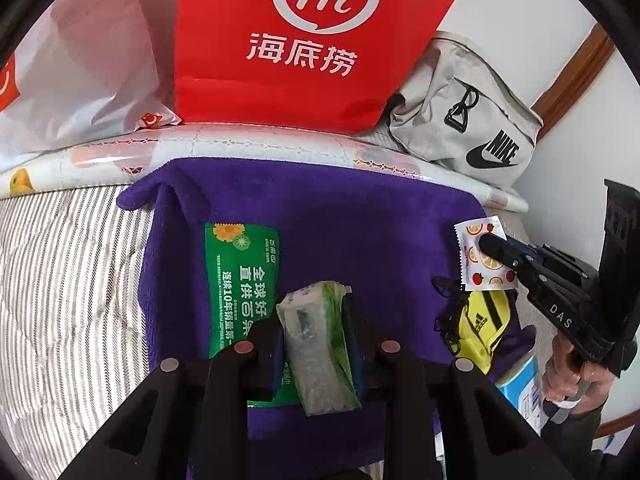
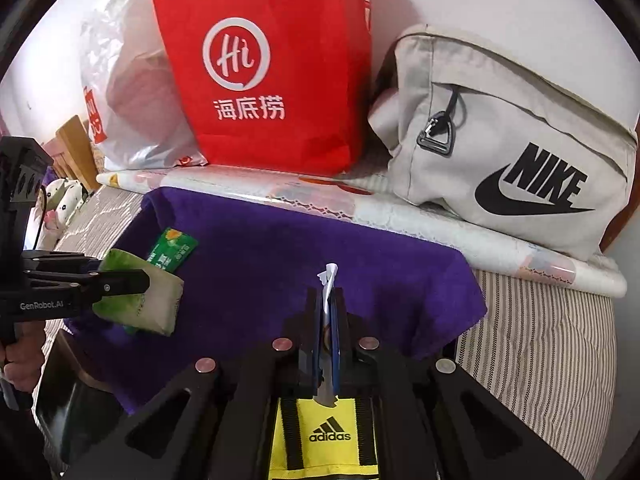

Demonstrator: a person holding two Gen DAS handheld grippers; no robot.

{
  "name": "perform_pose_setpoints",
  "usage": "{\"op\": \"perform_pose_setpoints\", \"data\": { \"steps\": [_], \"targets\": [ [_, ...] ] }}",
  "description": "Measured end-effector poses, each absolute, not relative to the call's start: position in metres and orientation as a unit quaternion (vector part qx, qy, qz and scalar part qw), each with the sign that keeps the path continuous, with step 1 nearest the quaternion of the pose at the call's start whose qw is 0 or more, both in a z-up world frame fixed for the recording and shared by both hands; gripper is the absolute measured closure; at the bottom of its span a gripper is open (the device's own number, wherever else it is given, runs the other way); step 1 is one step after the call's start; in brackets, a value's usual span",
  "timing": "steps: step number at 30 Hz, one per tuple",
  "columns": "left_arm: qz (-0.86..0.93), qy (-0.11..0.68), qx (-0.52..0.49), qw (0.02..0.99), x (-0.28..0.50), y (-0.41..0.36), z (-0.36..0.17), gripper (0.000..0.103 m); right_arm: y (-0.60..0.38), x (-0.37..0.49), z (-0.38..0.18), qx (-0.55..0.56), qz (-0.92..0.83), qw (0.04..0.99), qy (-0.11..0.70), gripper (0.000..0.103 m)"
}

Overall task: Organize soft objects
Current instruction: 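Lower the green tissue pack with the left gripper and open it while the right releases the orange-print packet, then move the left gripper to the white mesh bag while the right approaches the white sponge block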

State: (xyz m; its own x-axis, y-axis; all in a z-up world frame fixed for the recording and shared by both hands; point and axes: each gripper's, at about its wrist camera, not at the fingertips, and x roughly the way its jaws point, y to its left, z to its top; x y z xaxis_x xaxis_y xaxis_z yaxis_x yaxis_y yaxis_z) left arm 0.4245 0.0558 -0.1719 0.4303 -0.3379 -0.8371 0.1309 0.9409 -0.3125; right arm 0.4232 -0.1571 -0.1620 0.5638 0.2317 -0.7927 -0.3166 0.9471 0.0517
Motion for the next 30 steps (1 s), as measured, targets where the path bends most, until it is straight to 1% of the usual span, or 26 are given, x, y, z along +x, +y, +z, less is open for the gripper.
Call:
{"op": "perform_pose_setpoints", "data": {
  "steps": [2, 4, 6, 7, 8, 9, 10, 11, 12, 13, 17, 20, 30],
  "targets": [
    [-0.134, 0.518, -0.093, 0.839, 0.426, 0.056, -0.172, 0.078, -0.158, 0.424, -0.163, -0.047, 0.154, 0.882, 0.443, 0.096],
    [-0.13, 0.521, -0.088, 0.839, 0.424, 0.059, -0.173, 0.073, -0.158, 0.424, -0.165, -0.05, 0.153, 0.88, 0.446, 0.095],
    [-0.124, 0.523, -0.082, 0.839, 0.42, 0.062, -0.173, 0.064, -0.157, 0.424, -0.167, -0.056, 0.153, 0.878, 0.451, 0.095],
    [-0.122, 0.523, -0.082, 0.84, 0.419, 0.064, -0.173, 0.062, -0.156, 0.423, -0.168, -0.06, 0.152, 0.876, 0.454, 0.093],
    [-0.121, 0.521, -0.083, 0.841, 0.417, 0.065, -0.172, 0.056, -0.155, 0.422, -0.169, -0.065, 0.151, 0.875, 0.456, 0.091],
    [-0.12, 0.519, -0.084, 0.842, 0.415, 0.066, -0.17, 0.049, -0.154, 0.42, -0.169, -0.069, 0.149, 0.875, 0.455, 0.084],
    [-0.117, 0.518, -0.083, 0.843, 0.413, 0.068, -0.169, 0.046, -0.153, 0.419, -0.169, -0.071, 0.148, 0.876, 0.453, 0.074],
    [-0.112, 0.515, -0.079, 0.846, 0.411, 0.068, -0.167, 0.044, -0.152, 0.417, -0.168, -0.075, 0.146, 0.877, 0.451, 0.067],
    [-0.106, 0.512, -0.074, 0.849, 0.409, 0.069, -0.164, 0.044, -0.152, 0.416, -0.166, -0.077, 0.144, 0.879, 0.447, 0.055],
    [-0.1, 0.509, -0.066, 0.852, 0.407, 0.069, -0.161, 0.044, -0.151, 0.413, -0.163, -0.08, 0.142, 0.884, 0.439, 0.05],
    [-0.091, 0.502, -0.063, 0.858, 0.399, 0.073, -0.15, 0.044, -0.15, 0.403, -0.15, -0.088, 0.135, 0.892, 0.423, 0.047],
    [-0.086, 0.497, -0.062, 0.861, 0.39, 0.075, -0.142, 0.044, -0.152, 0.395, -0.14, -0.083, 0.135, 0.894, 0.42, 0.042],
    [-0.077, 0.456, -0.058, 0.885, 0.33, 0.076, -0.105, 0.044, -0.164, 0.343, -0.112, -0.064, 0.141, 0.894, 0.421, 0.041]
  ]
}}
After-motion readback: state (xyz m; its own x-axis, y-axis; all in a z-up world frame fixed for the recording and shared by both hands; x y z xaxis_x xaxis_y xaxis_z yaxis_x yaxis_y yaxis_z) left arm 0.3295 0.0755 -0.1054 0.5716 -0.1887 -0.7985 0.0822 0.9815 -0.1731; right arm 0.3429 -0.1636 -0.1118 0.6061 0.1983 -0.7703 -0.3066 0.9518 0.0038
